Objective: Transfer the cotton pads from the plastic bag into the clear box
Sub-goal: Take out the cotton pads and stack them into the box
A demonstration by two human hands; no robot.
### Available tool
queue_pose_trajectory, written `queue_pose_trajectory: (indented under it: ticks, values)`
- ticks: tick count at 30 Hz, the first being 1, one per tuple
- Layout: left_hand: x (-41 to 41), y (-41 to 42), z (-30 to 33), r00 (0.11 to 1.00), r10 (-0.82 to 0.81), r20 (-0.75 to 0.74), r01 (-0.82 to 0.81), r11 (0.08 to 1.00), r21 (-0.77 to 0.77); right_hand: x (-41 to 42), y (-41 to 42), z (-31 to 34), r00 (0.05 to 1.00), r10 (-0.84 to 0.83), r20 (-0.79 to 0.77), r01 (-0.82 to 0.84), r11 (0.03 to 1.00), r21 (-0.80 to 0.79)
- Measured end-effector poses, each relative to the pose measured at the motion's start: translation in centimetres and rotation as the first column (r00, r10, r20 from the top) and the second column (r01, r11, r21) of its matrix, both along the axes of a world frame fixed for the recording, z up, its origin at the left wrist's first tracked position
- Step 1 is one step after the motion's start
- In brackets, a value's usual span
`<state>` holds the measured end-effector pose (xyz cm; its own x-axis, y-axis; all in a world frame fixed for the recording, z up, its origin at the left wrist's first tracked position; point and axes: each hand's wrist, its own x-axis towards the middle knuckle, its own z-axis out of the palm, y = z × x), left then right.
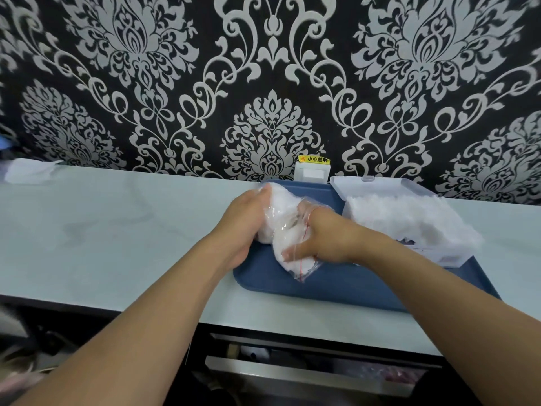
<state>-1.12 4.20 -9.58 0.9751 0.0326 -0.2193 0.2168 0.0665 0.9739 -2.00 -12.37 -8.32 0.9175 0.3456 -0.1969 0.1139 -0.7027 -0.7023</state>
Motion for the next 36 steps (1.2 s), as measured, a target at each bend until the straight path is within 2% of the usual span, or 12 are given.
queue_pose_trajectory:
  ticks: [3,7,10,12,16,18,21,26,28,32,34,36]
  values:
    - [-0.7,-0.4,-0.1,0.992,-0.121,0.029,0.119,0.99,0.074,-0.2,0.4,0.2,0.999,-0.039,-0.019,0.04,0.998,0.038]
    - [-0.2,0.2,0.6,0.997,-0.03,0.069,0.029,0.999,0.015,-0.5,0.6,0.7,0.993,-0.074,0.088,0.067,0.994,0.087]
    - [0.1,0.6,0.9,0.996,-0.006,0.086,0.009,0.999,-0.034,-1.0,0.6,1.0,0.972,-0.081,0.22,0.068,0.996,0.066]
    - [0.2,0.6,0.9,0.995,0.0,0.098,0.003,0.999,-0.034,-0.8,0.3,0.8,0.967,-0.072,0.245,0.059,0.997,0.057]
    - [0.3,0.5,0.7,0.996,0.001,0.094,0.002,1.0,-0.031,-0.7,-0.7,0.4,0.992,0.105,0.065,-0.11,0.99,0.085]
    - [0.3,0.4,0.7,0.997,-0.012,0.081,0.014,0.999,-0.031,-0.8,-0.8,0.2,0.989,0.146,0.026,-0.147,0.989,0.02]
    - [0.5,0.5,0.6,0.996,0.021,0.086,-0.019,1.0,-0.018,-0.9,-0.4,0.4,0.991,0.07,0.115,-0.071,0.997,0.003]
    - [1.6,2.1,0.6,0.967,0.208,0.149,-0.226,0.968,0.114,-1.4,-1.5,2.3,0.965,-0.067,0.253,0.021,0.983,0.183]
    - [1.7,2.5,0.5,0.975,0.181,0.13,-0.203,0.963,0.177,-1.9,-2.6,3.3,0.969,-0.126,0.215,0.061,0.957,0.283]
    - [1.5,1.3,0.3,0.983,0.042,0.179,-0.117,0.893,0.434,-2.2,-4.9,4.8,0.973,-0.228,0.037,0.177,0.839,0.515]
    - [1.1,0.2,0.8,0.978,-0.021,0.21,-0.103,0.821,0.561,-2.1,-5.9,5.1,0.968,-0.224,-0.112,0.244,0.741,0.626]
    - [0.5,-0.5,1.4,0.957,-0.025,0.288,-0.193,0.687,0.701,-2.0,-6.3,5.2,0.947,-0.165,-0.276,0.314,0.665,0.678]
